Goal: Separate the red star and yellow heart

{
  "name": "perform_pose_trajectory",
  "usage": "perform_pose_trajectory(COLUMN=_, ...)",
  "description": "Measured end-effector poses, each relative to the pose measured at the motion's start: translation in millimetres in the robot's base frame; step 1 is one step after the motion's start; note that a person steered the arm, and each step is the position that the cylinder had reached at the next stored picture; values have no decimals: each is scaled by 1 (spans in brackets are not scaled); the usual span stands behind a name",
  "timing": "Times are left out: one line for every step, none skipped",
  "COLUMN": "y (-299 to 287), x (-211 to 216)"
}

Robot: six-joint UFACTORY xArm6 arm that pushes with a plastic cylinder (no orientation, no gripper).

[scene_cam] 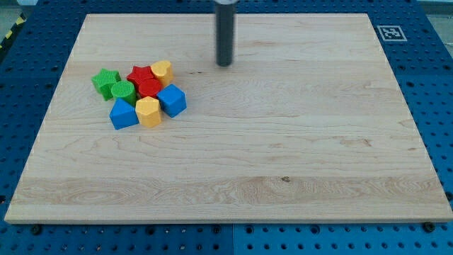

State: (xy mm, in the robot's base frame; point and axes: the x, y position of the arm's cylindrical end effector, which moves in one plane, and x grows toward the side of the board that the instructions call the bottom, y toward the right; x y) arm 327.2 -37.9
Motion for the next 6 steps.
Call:
perform_pose_trajectory(y=-73, x=-6)
perform_pose_trajectory(y=-99, x=-6)
perform_pose_trajectory(y=-115, x=12)
perform_pose_trajectory(y=-123, x=33)
perform_pose_trajectory(y=-121, x=33)
perform_pose_trajectory(y=-105, x=38)
